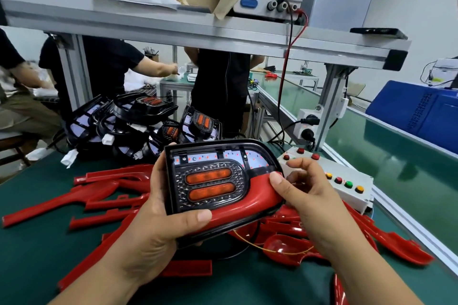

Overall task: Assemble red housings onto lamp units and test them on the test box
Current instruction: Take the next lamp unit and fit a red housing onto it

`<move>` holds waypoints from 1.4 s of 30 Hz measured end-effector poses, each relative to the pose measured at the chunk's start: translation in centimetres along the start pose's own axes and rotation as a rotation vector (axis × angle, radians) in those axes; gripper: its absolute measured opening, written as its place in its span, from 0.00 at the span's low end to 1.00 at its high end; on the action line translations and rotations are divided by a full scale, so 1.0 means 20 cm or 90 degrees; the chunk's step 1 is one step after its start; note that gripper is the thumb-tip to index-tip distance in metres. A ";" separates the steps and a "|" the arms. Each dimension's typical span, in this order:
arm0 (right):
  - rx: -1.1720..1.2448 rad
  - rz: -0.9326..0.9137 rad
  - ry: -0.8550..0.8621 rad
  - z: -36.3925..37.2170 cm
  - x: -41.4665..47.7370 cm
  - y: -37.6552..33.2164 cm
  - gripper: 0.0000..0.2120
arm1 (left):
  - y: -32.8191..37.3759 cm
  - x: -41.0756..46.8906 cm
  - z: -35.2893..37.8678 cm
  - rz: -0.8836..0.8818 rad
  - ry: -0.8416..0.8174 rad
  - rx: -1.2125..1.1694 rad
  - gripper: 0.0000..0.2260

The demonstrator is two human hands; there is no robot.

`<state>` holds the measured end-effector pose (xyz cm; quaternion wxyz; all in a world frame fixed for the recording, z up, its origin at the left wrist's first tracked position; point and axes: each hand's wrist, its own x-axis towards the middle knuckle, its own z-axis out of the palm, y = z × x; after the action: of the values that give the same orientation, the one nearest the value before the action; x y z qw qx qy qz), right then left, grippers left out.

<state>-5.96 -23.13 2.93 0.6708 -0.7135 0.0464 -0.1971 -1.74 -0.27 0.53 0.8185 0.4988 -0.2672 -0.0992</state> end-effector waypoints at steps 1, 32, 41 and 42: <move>0.092 0.057 -0.037 0.00 0.01 0.01 0.30 | 0.01 0.00 0.00 -0.002 -0.001 -0.004 0.41; 0.473 0.140 -0.307 0.02 -0.01 0.01 0.34 | 0.00 0.04 -0.08 -0.021 -0.050 0.062 0.30; 0.397 0.058 -0.322 0.02 -0.01 0.03 0.25 | 0.02 0.03 -0.09 -0.066 -0.052 0.011 0.34; 0.391 0.058 -0.313 0.02 -0.01 0.03 0.25 | 0.02 0.03 -0.09 -0.071 -0.059 0.006 0.36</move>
<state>-5.83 -22.71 2.31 0.8521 -0.5028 -0.1450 0.0048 -0.38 1.08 0.35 0.7962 0.5114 -0.2772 -0.1662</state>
